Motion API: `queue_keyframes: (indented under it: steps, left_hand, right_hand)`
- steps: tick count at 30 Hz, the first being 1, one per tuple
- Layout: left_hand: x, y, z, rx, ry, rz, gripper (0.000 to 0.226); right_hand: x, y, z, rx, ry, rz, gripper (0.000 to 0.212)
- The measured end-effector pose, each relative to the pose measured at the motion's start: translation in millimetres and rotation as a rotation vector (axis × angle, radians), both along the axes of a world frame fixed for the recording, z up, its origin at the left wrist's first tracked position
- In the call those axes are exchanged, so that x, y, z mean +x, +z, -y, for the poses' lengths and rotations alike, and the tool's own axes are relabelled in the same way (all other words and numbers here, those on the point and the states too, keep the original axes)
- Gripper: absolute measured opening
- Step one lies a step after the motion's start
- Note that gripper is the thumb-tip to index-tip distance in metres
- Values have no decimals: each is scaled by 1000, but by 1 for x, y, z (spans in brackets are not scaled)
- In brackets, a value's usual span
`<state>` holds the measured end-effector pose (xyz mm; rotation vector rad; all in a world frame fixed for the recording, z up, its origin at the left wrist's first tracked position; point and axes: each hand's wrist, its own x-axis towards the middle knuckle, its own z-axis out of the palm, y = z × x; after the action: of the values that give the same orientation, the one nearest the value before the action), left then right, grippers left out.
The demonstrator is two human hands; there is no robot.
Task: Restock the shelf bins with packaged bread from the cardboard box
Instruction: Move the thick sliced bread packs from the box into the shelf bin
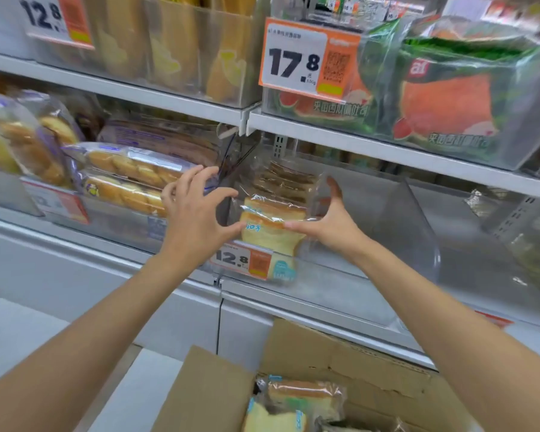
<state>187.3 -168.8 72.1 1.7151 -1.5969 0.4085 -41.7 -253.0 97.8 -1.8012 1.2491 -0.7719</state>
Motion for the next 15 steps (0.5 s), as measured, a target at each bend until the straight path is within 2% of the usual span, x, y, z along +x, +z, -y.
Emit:
queue_keyframes:
  steps: [2,4,7,10,15]
  left_hand:
    - [3,-4,0,9,-16,-51,46]
    - [3,-4,2,25,-13,-55,47]
    - [1,-1,2,49,-14,-68,45]
    - [1,-2,0,66,-7,-84,40]
    - [-5,1,-2,107,29,-48,39]
  right_hand:
    - [-2,8,2,-59,142,-188,115]
    - [8,10,-1,-154,212,-371,87]
    - [23,2,-6,-311,86,-327,61]
    - [26,-3,-11,-251,49,-277,62]
    - [16,9,-13,-167,63,-424,83]
